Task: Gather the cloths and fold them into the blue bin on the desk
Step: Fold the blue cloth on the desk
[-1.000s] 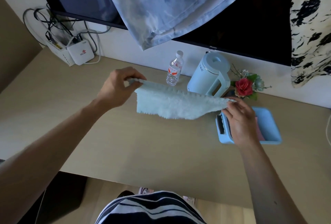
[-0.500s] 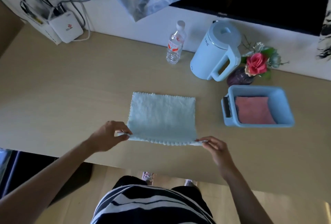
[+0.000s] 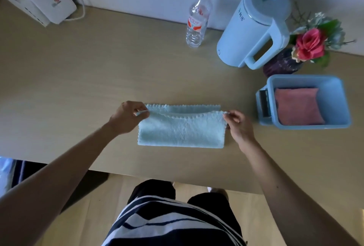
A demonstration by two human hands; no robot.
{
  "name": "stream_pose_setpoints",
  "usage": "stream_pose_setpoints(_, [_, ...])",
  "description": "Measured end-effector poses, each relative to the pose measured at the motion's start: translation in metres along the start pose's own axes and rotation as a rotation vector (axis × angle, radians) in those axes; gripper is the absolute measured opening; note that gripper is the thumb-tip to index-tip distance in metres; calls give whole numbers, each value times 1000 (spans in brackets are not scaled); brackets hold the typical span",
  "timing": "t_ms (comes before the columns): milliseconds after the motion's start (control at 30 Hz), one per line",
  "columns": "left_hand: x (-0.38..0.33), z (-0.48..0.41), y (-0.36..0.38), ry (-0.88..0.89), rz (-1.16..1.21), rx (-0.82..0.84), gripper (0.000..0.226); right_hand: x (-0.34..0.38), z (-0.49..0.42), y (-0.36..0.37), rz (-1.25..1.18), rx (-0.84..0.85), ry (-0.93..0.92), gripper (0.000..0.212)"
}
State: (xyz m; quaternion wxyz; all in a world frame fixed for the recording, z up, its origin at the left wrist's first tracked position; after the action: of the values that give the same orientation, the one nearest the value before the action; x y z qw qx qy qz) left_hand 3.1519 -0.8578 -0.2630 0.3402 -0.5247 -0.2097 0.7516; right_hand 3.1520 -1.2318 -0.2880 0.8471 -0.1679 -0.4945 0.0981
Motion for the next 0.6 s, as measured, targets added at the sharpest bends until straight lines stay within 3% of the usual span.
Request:
stream_pose_setpoints(433, [16,-27,19,-177,-144,-83,23,1,-42,24,175,-88,47,8])
stream_pose_setpoints(533, [9,-18,26,3,-432,-236,41,5,-32,25,374,-217,-28,28])
stream_pose_setpoints(600, [-4,-8,40,228,-545,-285,47,11,-20,29,509,-293,-228,38])
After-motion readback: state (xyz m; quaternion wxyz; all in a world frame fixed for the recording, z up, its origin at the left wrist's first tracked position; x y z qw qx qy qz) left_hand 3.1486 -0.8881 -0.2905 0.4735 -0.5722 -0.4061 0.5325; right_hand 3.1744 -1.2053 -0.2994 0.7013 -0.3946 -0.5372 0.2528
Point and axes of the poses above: each hand's wrist, its own z-axis away from the middle knuckle, its own y-axis out of the palm, x = y × z, the point moved 1 cm from there along -z, towards the middle knuckle, and after that the axes turned 1 degree about -x, right-handed, at the moved point
